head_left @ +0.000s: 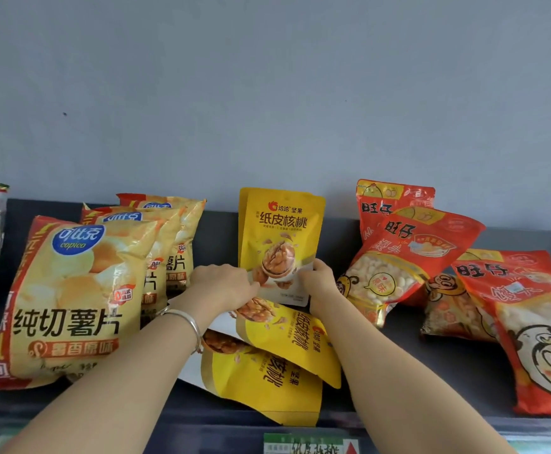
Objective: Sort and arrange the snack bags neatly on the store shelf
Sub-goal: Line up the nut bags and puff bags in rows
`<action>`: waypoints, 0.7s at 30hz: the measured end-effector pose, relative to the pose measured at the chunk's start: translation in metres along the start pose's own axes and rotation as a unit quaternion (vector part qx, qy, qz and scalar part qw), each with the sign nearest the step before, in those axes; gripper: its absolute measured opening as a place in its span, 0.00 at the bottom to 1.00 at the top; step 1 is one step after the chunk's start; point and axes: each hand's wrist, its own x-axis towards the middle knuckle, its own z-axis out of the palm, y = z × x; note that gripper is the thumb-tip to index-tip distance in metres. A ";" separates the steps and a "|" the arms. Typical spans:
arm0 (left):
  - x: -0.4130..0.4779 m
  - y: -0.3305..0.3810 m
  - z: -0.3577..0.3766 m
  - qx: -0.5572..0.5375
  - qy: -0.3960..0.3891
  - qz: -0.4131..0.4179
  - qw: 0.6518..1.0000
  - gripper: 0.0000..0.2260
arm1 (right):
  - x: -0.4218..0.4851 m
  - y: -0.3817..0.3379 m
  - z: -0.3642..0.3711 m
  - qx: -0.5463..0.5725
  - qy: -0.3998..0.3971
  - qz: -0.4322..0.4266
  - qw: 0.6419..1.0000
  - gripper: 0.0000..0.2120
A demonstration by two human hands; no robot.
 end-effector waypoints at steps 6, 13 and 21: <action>-0.003 -0.006 -0.002 0.029 0.014 -0.019 0.999 0.21 | 0.000 0.001 0.005 0.021 -0.049 -0.003 0.999 0.14; -0.003 -0.006 -0.003 -0.012 0.033 -0.039 0.999 0.21 | -0.011 -0.012 -0.006 -0.078 0.000 -0.066 0.995 0.26; -0.024 0.002 -0.013 -0.024 0.047 -0.055 0.997 0.19 | -0.043 -0.018 -0.036 -0.298 -0.031 -0.179 0.937 0.21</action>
